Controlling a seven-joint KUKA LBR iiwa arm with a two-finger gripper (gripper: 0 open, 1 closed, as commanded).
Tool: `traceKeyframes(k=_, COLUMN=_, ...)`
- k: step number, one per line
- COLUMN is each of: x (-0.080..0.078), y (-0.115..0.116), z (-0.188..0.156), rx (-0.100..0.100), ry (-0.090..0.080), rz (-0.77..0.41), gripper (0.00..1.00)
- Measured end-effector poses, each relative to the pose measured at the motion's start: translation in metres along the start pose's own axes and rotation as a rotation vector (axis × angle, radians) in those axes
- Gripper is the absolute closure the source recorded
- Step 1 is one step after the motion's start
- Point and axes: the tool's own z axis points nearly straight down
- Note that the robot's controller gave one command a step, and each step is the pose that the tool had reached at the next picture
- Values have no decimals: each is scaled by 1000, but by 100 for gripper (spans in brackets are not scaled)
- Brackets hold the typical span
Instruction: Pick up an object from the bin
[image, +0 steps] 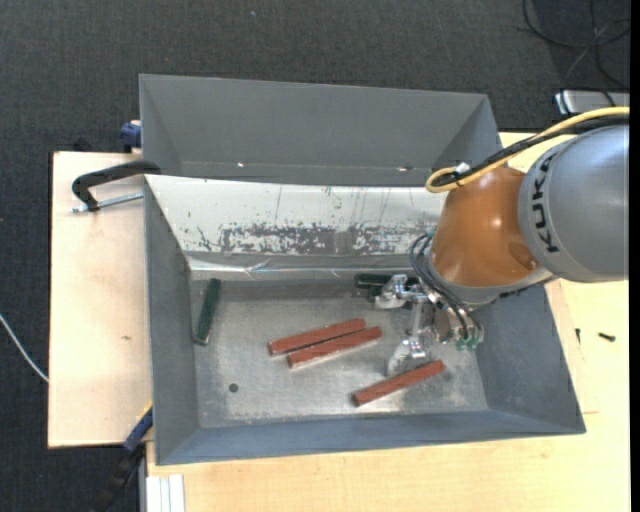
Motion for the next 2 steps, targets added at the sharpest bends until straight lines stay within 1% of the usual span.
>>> traceKeyframes(k=2, x=0, y=1, z=0, rx=0, ry=1, rz=0, gripper=0)
